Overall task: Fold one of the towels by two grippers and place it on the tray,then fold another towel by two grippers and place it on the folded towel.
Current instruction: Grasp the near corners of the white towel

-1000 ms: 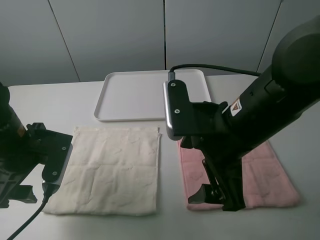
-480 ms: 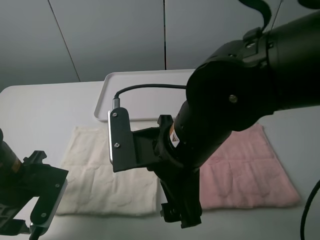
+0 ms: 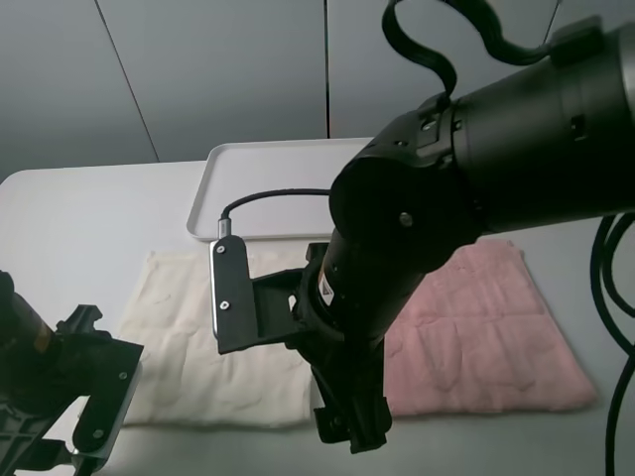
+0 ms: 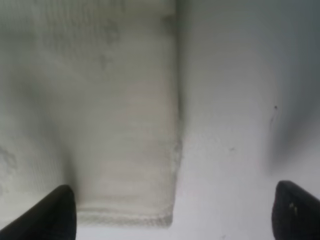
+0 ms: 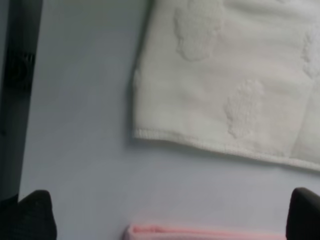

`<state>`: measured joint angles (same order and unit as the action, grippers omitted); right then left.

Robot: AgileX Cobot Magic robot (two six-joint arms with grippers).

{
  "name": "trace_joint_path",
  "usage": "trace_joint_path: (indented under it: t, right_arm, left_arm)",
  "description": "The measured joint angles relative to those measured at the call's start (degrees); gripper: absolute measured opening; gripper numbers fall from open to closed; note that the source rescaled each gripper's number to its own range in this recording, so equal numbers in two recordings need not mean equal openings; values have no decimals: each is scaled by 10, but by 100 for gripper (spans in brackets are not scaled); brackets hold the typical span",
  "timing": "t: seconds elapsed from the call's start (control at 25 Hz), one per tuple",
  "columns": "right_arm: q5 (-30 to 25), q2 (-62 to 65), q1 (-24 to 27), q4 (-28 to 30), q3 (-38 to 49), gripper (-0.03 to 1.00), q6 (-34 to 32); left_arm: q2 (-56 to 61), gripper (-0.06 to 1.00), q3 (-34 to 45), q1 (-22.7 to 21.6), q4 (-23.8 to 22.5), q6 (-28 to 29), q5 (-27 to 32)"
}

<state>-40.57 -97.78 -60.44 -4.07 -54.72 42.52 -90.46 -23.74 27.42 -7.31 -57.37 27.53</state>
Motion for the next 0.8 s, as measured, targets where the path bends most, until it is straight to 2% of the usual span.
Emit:
trace_joint_path:
  t: [0.48, 0.8]
  right_arm:
    - [-2, -7, -6, 0, -2, 100, 0]
    - [-2, -16, -9, -23, -2, 100, 28]
  left_arm:
    - [-45, 100, -1, 0, -1, 2, -26]
    - [-49, 100, -1, 0, -2, 2, -29]
